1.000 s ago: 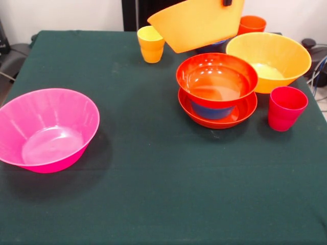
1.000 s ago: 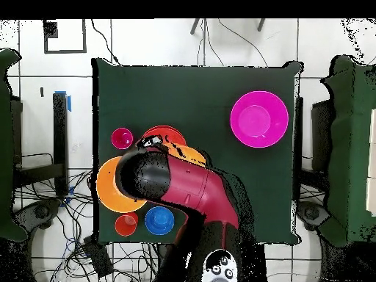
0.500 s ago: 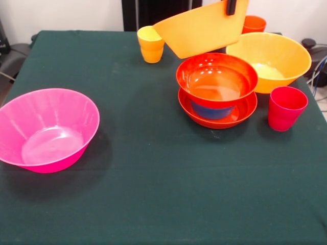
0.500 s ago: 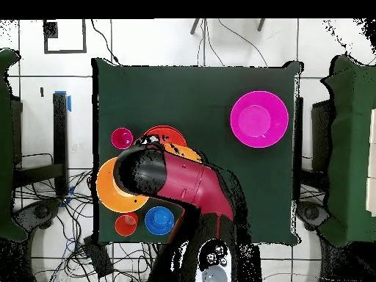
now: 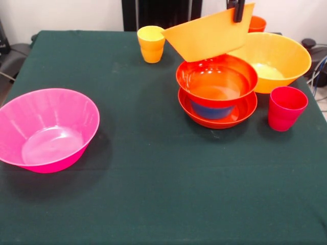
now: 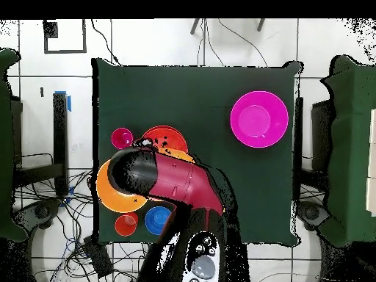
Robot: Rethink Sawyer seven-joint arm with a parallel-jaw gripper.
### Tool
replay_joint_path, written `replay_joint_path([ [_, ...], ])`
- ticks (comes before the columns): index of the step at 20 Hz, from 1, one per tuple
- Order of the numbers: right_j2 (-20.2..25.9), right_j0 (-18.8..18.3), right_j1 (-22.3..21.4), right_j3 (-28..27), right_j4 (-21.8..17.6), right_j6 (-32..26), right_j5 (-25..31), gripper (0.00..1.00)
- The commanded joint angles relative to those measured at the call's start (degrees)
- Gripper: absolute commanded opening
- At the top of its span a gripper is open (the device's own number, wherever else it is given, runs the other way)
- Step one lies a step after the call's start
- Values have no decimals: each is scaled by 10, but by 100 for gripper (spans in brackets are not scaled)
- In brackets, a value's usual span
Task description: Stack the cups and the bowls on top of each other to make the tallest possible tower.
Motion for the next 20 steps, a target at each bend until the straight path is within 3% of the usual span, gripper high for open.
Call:
replay_joint_path([
  [1, 35, 15, 21, -27, -25, 35, -31, 0],
  [20, 18, 26, 37, -66, -26, 36, -4, 0],
])
